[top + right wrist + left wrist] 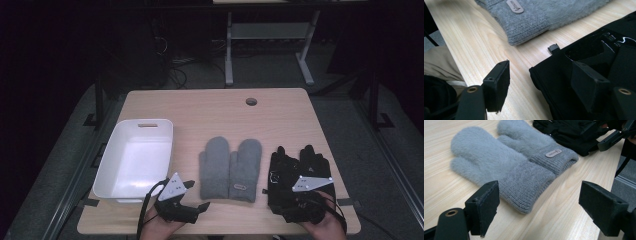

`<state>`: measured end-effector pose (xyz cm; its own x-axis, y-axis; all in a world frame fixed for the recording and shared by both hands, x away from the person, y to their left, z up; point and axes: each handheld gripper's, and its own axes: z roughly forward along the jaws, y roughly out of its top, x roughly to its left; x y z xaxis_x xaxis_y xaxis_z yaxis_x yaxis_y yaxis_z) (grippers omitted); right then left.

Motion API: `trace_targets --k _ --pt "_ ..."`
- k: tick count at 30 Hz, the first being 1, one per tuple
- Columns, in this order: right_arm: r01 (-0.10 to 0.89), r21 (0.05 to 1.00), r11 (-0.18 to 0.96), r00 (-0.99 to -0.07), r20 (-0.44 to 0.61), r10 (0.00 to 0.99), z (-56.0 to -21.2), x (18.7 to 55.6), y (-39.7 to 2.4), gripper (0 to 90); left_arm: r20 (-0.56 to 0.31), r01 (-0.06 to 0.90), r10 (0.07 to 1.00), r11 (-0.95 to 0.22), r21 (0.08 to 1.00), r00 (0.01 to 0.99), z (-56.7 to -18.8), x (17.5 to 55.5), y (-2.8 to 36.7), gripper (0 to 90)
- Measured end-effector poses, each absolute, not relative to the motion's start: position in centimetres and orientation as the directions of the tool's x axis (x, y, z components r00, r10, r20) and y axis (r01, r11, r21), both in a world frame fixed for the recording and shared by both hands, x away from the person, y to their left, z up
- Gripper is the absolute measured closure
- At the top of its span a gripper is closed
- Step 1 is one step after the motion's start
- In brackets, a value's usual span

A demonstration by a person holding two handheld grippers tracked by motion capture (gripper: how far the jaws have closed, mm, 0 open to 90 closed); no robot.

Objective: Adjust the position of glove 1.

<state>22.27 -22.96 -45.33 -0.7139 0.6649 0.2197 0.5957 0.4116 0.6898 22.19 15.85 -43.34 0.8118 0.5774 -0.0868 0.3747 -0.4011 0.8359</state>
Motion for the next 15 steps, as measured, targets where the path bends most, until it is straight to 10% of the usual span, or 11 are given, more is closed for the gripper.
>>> trace_targets --k 15 --pt "0.554 0.73 0.399 -0.739 0.211 0.64 -43.7 22.9 -22.2 30.9 -0.071 0.365 0.571 -0.418 0.832 0.818 -43.6 22.0 15.7 16.6"
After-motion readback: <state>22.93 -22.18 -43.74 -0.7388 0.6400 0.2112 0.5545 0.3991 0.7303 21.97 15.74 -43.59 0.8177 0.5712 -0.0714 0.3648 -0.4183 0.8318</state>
